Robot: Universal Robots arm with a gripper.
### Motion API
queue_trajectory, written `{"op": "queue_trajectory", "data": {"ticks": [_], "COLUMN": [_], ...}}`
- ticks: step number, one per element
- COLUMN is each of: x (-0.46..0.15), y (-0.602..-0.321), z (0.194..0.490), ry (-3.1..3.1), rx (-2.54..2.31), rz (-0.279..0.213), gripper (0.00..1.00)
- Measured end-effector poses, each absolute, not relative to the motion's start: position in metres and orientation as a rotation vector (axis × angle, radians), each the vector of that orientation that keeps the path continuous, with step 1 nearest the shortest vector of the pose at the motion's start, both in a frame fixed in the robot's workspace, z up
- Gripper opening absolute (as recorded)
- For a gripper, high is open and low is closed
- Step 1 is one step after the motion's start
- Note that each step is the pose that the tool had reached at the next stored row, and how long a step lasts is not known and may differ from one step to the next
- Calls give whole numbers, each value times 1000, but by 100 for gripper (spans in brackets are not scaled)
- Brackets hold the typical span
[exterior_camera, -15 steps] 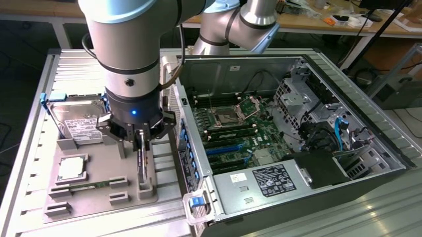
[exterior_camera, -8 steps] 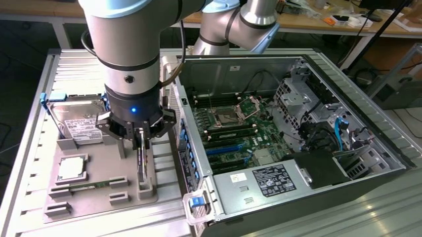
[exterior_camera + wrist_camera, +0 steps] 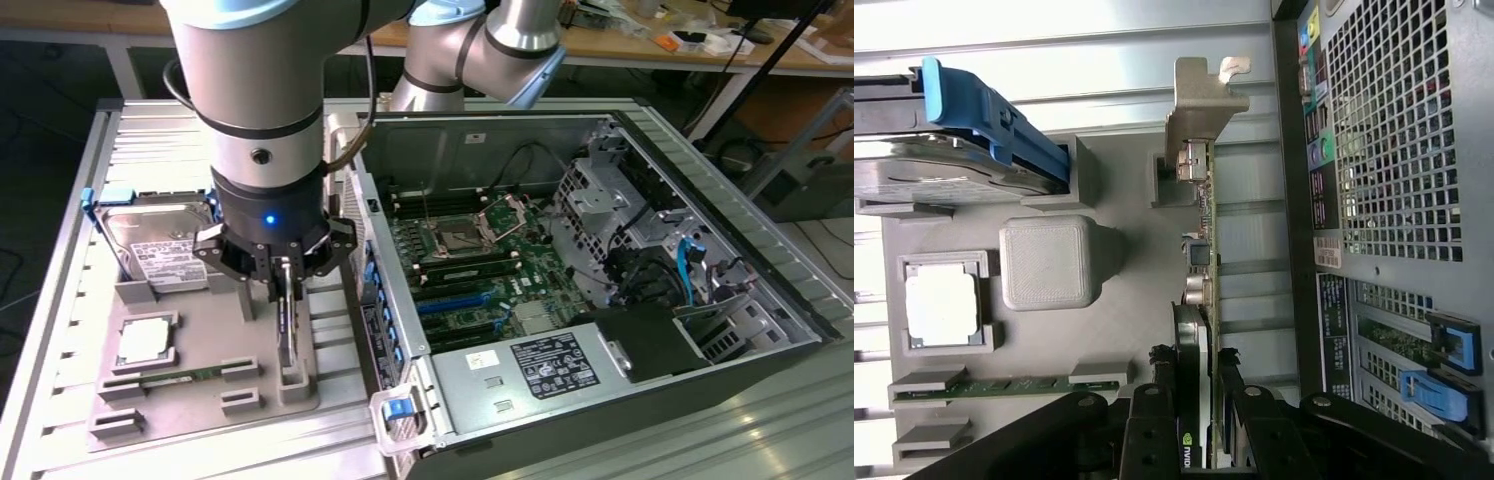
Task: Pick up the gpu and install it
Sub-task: 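Pick up the gpu and move the gpu toward the slot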
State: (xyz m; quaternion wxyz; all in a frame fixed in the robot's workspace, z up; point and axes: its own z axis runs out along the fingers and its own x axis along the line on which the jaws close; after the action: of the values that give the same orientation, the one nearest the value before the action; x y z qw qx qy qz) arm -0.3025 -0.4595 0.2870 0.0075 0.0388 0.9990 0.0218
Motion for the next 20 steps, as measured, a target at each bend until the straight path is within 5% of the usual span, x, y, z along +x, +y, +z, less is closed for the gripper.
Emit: {"op": "queue_trajectory", "data": {"ticks": [20], "x": [-302], "y": [-460], "z": [293], "ry": [3123], "rx": [122], "rz": [68], "gripper": [27]}}
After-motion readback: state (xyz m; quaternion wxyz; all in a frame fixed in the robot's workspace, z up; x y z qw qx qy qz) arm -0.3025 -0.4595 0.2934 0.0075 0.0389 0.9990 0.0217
